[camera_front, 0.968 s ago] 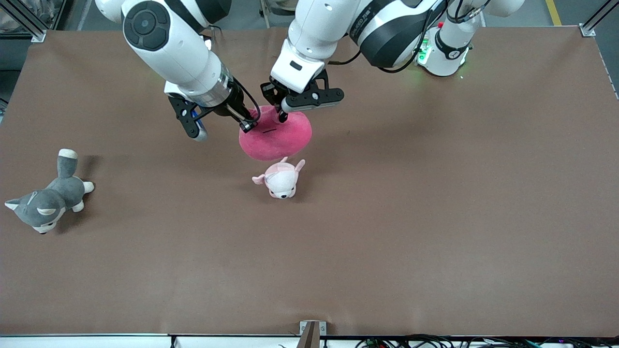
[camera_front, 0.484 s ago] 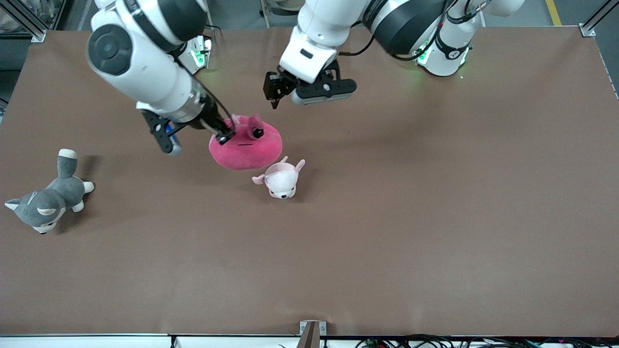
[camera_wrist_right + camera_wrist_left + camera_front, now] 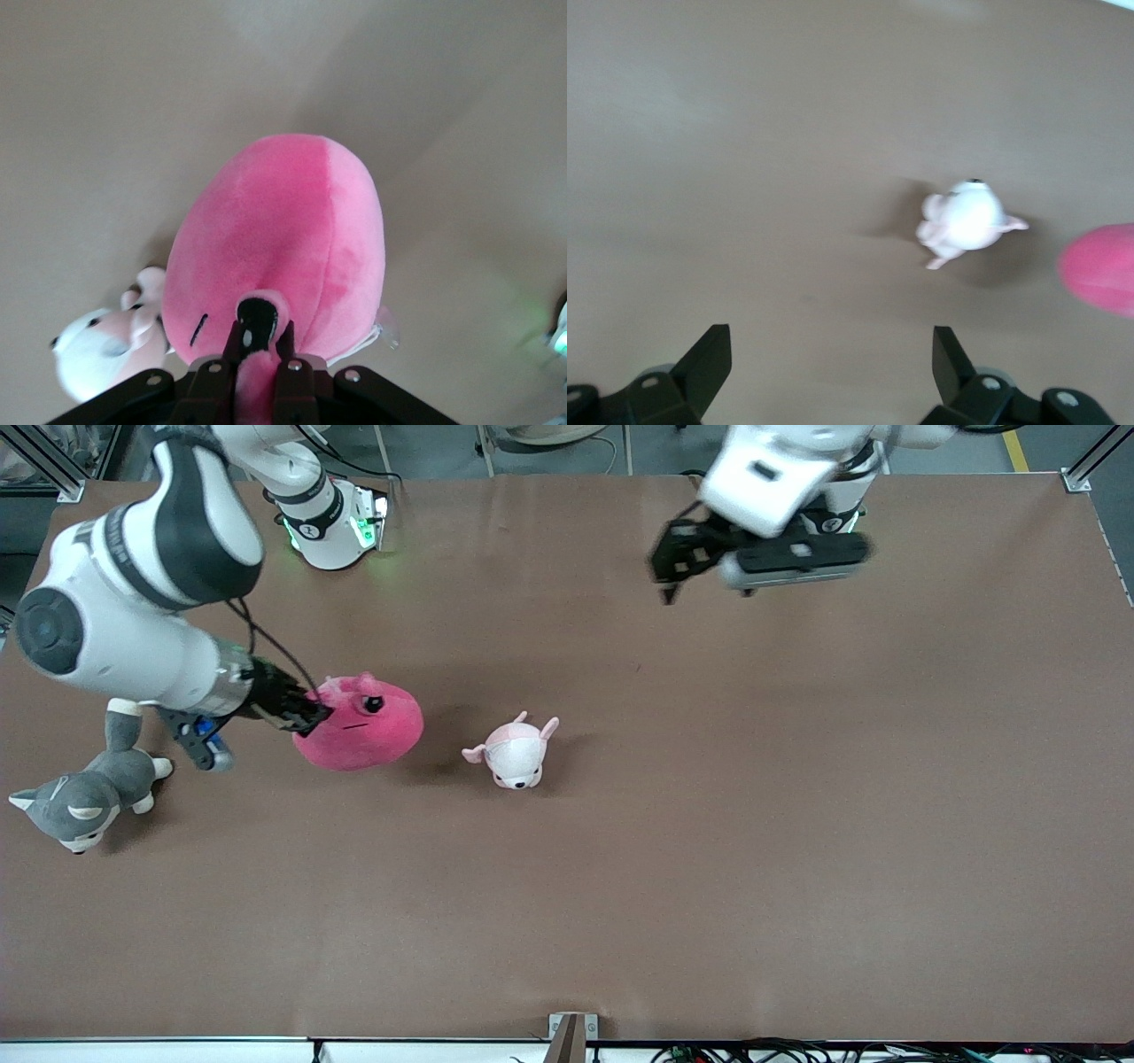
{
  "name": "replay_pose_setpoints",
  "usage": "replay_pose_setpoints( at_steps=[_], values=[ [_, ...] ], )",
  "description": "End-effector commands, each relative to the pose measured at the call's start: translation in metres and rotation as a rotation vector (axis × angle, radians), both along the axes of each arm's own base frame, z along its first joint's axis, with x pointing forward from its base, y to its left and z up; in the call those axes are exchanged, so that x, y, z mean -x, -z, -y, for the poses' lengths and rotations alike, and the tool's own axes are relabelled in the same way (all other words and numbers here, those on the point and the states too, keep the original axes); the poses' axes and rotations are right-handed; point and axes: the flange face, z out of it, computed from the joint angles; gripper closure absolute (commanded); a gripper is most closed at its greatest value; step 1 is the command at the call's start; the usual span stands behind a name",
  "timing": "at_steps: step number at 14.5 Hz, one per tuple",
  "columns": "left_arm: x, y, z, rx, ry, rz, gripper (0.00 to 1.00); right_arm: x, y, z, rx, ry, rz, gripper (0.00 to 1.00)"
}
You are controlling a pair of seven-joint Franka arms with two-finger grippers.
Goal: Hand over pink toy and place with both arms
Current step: 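Open the left gripper and withdraw it while the right gripper carries plush, then lower the pink plush beside the grey cat and open the right gripper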
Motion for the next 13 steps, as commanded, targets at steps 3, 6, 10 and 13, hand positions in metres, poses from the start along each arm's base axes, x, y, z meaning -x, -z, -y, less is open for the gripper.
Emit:
replay_pose_setpoints(
  at_steps=[3, 6, 10, 13],
  values=[
    [-0.008, -0.023, -0.117, -0.078, 0.085, -0.039, 0.00, 0.020, 0.059, 0.054, -0.043, -0.060, -0.004, 1.00],
    [-0.017, -0.027, -0.187, -0.089, 0.131, -0.050, 0.00, 0.030, 0.099, 0.071, -0.046, -0.100, 0.030, 1.00],
    [-0.016, -0.023, -0.252, -0.099, 0.173, -0.059, 0.00, 0.024, 0.136, 0.116, -0.052, -0.120, 0.055, 0.92],
    [-0.021, -0.016, -0.268, -0.134, 0.153, -0.060, 0.00, 0.021, 0.150, 0.140, -0.061, -0.145, 0.067, 0.33]
  ],
)
